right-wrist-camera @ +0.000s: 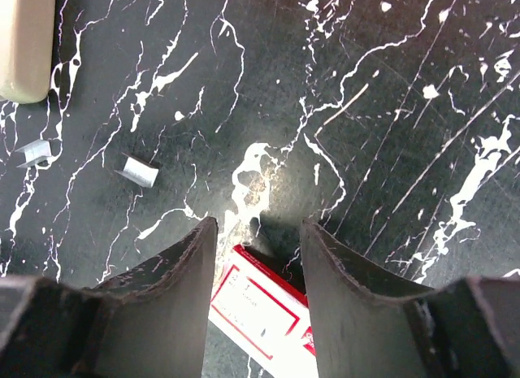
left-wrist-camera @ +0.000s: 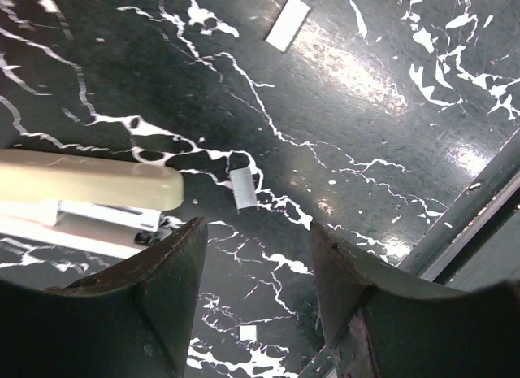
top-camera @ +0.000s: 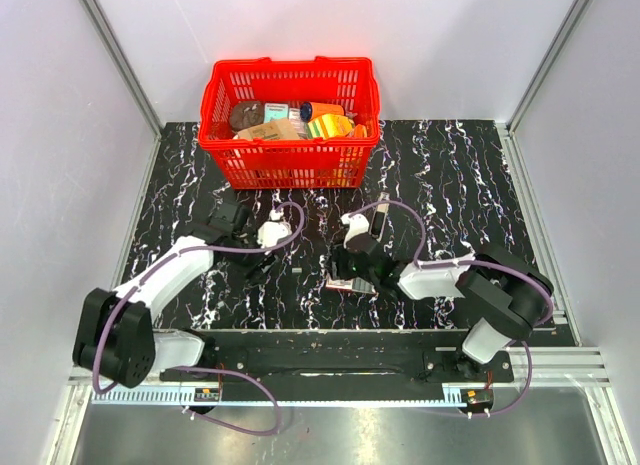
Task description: Unload the staples from the stapler
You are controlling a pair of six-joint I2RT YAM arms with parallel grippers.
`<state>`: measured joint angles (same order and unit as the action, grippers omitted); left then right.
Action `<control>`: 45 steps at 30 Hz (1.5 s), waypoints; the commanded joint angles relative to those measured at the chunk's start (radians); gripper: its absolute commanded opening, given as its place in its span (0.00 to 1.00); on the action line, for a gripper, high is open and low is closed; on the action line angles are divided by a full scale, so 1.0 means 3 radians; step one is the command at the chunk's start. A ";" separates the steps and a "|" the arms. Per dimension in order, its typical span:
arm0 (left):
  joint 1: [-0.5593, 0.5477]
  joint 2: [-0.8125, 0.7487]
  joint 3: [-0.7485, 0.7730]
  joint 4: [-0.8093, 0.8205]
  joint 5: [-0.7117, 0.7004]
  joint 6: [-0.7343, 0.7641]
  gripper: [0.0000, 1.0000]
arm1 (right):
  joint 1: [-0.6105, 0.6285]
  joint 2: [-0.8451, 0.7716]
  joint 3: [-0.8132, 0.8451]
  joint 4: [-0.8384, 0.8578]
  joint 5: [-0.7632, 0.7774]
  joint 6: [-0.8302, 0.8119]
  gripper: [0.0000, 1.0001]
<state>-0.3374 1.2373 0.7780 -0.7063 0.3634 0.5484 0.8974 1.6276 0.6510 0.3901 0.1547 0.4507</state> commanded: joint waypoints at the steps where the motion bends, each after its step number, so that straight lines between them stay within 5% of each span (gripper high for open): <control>1: -0.0082 0.0181 -0.0057 0.0268 -0.0096 -0.0023 0.57 | 0.0031 -0.0077 -0.0221 0.0846 -0.0040 0.0118 0.51; 12: -0.0082 0.0569 -0.0037 0.0447 -0.0178 -0.0074 0.55 | 0.0031 0.0056 -0.0416 0.1256 -0.0081 0.0195 0.48; 24: -0.0230 0.0718 -0.0016 0.0493 -0.0332 -0.0171 0.39 | 0.0031 -0.0041 -0.0498 0.1297 -0.0112 0.0241 0.44; 35: -0.0384 0.0774 0.0004 0.0463 -0.0505 -0.0243 0.38 | 0.0031 -0.0164 -0.0523 0.1205 -0.0096 0.0206 0.41; 45: -0.0384 0.0749 0.0019 0.0355 -0.0511 -0.0228 0.15 | 0.0031 -0.0281 -0.0529 0.1093 -0.0061 0.0175 0.39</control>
<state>-0.4473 1.4616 0.7605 -0.5793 0.2184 0.4881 0.8978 1.5890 0.4927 0.7074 0.1192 0.5175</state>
